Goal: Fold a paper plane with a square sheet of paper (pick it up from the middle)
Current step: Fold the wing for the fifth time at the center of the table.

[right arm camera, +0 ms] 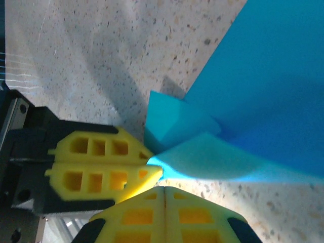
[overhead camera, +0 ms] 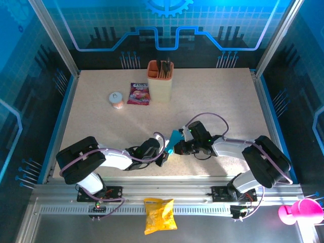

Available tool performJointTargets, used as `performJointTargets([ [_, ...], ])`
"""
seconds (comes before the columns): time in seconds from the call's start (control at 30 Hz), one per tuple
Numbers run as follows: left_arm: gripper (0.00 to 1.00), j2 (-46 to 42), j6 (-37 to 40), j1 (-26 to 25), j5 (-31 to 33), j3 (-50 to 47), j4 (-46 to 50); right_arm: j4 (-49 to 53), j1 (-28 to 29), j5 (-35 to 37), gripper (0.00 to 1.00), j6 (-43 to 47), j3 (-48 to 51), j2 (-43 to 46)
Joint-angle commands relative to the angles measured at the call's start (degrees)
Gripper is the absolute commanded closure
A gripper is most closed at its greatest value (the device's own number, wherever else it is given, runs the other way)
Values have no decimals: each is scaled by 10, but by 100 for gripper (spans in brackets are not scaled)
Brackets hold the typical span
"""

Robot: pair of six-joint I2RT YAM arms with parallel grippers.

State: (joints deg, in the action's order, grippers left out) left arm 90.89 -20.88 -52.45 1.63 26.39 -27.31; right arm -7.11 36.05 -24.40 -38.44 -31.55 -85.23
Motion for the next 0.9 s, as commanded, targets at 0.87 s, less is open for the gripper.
performJointTargets([
  [0.87,100,6,4,3,-13,-18,31,-126,-21,-21,100,-8,-28,-93],
])
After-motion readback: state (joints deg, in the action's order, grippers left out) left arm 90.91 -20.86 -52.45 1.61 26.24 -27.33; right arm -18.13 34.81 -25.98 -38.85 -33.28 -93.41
